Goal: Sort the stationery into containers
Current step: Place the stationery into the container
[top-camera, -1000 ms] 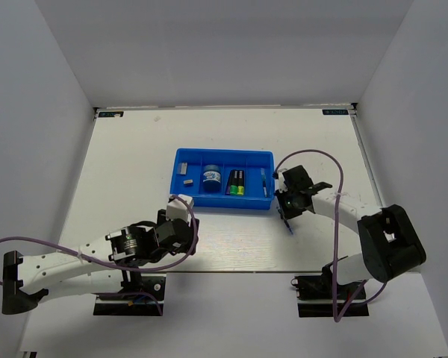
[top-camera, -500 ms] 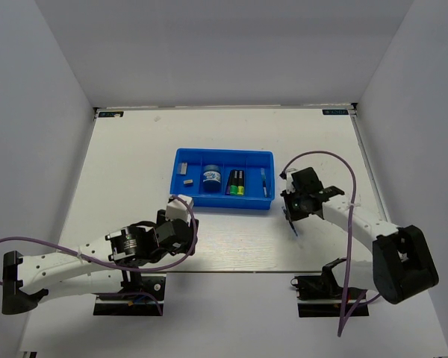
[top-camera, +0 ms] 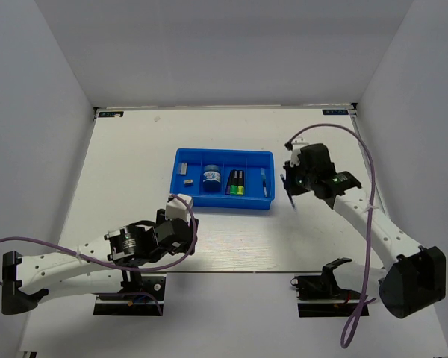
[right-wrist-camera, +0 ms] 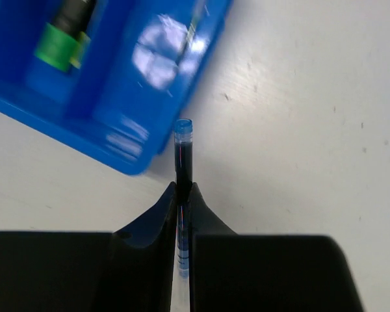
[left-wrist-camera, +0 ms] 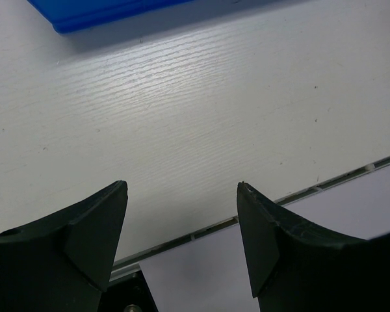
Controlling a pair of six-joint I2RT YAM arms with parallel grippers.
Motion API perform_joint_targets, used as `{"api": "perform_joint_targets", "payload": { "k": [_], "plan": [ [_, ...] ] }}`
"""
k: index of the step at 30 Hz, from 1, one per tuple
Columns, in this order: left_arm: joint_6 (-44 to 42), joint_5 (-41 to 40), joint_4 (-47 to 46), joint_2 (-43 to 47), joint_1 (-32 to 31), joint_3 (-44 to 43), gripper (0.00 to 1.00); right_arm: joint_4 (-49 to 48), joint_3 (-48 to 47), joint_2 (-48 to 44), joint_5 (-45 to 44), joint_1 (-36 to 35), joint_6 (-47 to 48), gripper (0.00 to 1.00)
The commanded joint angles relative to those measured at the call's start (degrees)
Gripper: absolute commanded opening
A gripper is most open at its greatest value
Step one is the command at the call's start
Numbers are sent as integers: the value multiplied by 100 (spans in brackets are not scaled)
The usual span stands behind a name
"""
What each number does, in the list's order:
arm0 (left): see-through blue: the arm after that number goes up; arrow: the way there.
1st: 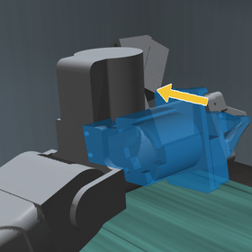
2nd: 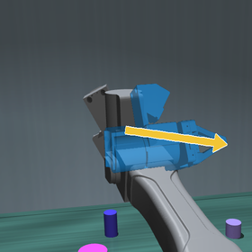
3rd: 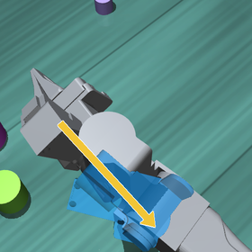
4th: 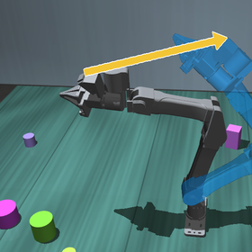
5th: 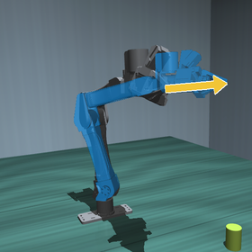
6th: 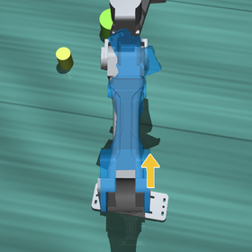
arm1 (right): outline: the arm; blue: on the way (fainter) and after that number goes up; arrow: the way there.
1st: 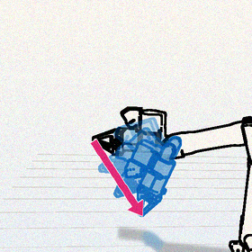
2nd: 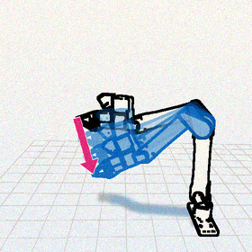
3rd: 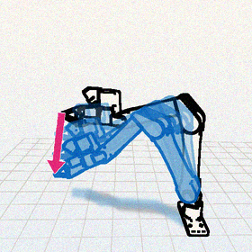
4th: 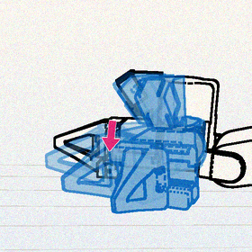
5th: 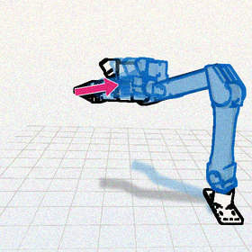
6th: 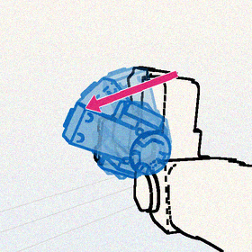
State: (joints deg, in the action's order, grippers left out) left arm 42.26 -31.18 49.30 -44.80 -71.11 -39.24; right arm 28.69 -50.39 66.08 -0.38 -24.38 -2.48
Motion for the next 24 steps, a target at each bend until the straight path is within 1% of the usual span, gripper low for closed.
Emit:
{"api": "perform_joint_targets", "payload": {
  "k": [1, 4, 5, 6, 8, 9, 12, 17, 19, 24],
  "plan": [
    [-34, -178, 27, 50, -26, -233, 78, -21, -664, 79, 633, -14, -294, 0],
    [-51, -143, 1, 41, -34, -259, 78, -12, -1209, 789, 925, -40, -612, 0],
    [-51, -152, 18, 24, -34, -250, 78, -21, -1314, 922, 1143, -32, -996, 0],
    [-16, -143, 18, 24, -26, -276, 78, -21, -1620, 1315, 1215, -40, -1104, 0],
    [-7, -134, 53, 32, -34, -268, 78, -205, -1833, 1547, 1277, -128, -1464, 0],
    [-7, -143, 106, 24, -26, -285, 78, -310, -1964, 1870, 1225, -59, -1570, 0],
    [1, -187, 159, 137, -26, -294, 78, -407, -2281, 2275, 1006, -58, -1615, 0],
    [1, -283, 264, 208, -34, -268, 78, -706, -2457, 2681, 733, -40, -1492, 0],
    [-16, -292, 299, 191, -34, -312, 78, -672, -2572, 2943, 706, -32, -1501, 0],
    [-7, -310, 361, 199, -26, -321, 78, -592, -2888, 3270, 697, -32, -1475, 0]
  ]
}}
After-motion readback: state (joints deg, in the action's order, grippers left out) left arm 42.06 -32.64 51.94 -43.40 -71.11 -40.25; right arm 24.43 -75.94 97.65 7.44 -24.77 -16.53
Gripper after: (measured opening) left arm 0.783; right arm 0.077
